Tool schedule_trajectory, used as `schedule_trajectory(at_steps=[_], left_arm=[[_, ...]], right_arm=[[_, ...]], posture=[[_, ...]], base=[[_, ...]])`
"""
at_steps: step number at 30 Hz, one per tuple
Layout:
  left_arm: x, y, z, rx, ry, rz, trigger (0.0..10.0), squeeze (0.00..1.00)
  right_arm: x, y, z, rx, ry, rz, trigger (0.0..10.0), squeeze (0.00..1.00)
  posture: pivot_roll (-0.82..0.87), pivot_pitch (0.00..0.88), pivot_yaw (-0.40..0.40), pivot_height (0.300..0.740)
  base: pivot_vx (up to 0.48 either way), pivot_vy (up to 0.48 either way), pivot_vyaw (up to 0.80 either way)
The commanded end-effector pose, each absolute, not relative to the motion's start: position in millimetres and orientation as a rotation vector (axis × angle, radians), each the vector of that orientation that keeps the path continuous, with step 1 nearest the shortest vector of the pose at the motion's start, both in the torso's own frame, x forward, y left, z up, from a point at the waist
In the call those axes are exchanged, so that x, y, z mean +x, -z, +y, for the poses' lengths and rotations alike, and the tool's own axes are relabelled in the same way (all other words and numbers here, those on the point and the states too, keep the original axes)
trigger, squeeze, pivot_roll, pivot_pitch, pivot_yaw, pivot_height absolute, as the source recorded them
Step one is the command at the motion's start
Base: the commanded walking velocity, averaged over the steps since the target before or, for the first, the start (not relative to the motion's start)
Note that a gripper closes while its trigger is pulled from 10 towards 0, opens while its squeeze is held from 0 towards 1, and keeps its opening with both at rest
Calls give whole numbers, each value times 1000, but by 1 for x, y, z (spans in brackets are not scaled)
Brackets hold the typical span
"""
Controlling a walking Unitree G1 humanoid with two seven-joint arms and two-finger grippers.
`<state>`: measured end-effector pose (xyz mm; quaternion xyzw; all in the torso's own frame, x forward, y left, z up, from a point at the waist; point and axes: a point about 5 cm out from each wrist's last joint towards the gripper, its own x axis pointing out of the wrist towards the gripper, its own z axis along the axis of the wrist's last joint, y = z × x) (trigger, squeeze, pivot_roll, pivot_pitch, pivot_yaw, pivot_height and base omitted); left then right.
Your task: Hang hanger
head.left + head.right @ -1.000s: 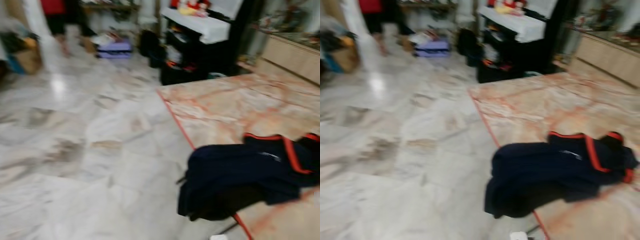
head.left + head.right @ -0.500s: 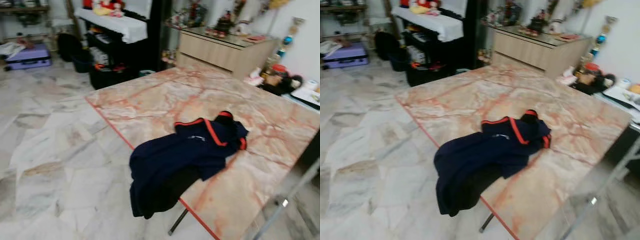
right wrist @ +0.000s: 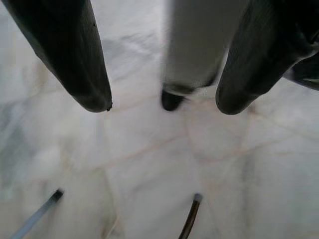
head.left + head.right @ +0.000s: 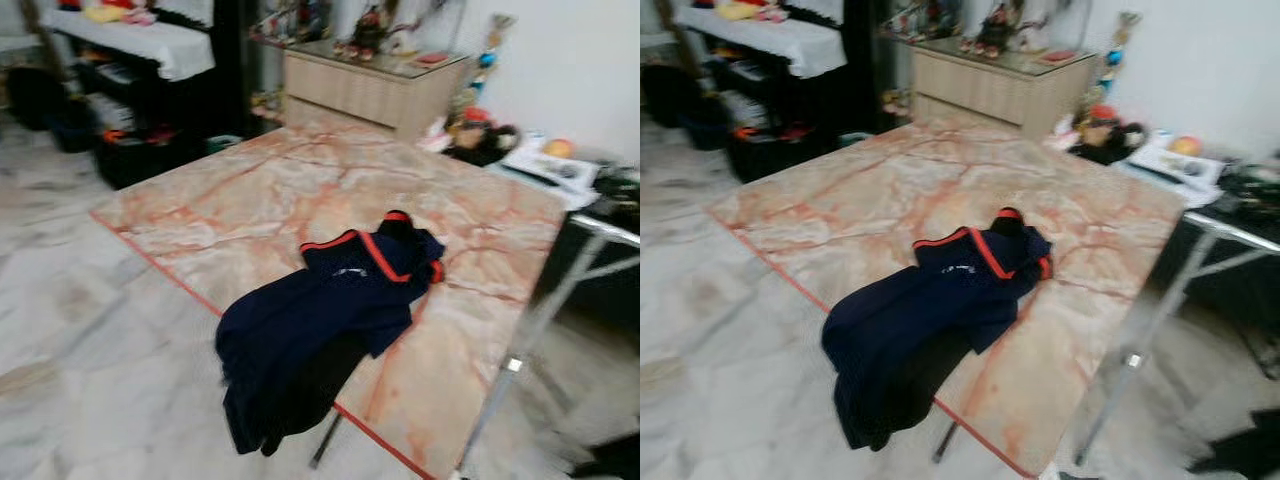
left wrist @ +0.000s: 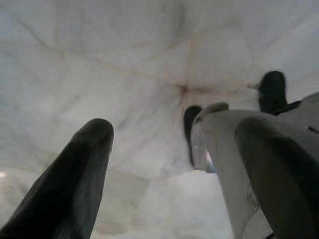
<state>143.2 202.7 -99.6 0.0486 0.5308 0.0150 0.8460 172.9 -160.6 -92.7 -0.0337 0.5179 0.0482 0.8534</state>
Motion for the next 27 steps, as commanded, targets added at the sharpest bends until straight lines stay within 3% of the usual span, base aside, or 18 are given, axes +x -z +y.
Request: schedule_trajectory(at_steps=[1,5,9,21,27], left_arm=[[149,98,197,103,-10,1108,10000,0],[150,98,197,103,-10,1106,10000,0],[151,98,197,124,12,1106,10000,0],[151,98,197,131,19,1104,10000,0],[151,98,197,132,20,1104,10000,0]], right_arm=[[173,92,-169,-80,-79,1093,10000,0],[174,91,-169,-76,-80,1085,10000,0],[177,90,-169,-50,-60,1063,10000,0],[175,91,-175,-53,-30,1070,10000,0],[175,91,-175,-69,-43,1080,10000,0]], posture=[[123,0,-12,740],[117,0,-12,740],[109,0,-5,740],[108,0,-5,740],[110,0,-6,740]], base=[[0,0,-800],[0,0,-708],[0,-76,0],[0,-480,0],[0,-480,-760]])
